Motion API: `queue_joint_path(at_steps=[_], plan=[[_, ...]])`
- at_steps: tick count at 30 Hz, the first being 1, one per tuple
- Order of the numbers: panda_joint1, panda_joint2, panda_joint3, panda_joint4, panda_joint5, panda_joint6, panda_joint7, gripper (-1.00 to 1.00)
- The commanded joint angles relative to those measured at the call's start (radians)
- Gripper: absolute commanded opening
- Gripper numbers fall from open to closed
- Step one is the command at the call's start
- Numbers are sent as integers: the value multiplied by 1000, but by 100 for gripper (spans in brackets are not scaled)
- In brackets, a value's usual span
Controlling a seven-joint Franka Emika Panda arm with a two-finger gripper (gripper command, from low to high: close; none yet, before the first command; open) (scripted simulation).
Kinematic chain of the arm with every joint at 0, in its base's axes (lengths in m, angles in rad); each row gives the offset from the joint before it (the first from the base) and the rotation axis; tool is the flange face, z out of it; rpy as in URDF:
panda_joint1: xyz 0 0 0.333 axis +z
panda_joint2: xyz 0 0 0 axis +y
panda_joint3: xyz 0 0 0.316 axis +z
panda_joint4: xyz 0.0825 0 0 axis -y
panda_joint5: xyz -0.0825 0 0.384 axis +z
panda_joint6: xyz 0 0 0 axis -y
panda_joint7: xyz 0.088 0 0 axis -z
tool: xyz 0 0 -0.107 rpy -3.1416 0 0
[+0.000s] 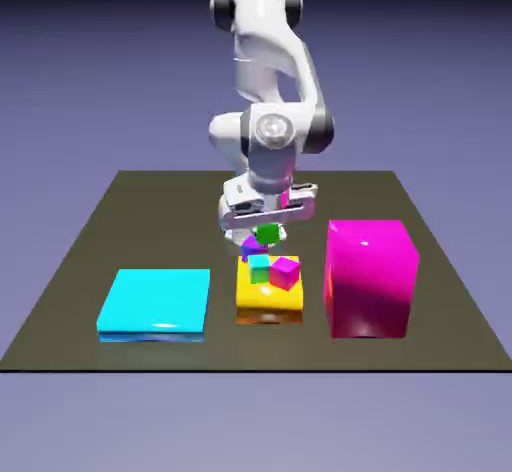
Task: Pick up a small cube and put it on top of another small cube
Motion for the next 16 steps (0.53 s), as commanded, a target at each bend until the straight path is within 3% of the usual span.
queue_joint_path(at_steps=[1,7,12,13,16], plan=[[-19,-34,0,-36,4,2,12,-100],[-36,-147,30,-203,-8,-23,112,-100],[-38,-59,29,-330,-10,191,113,-100],[-38,-59,29,-330,-10,191,113,100],[-37,-95,29,-278,-9,104,112,100]])
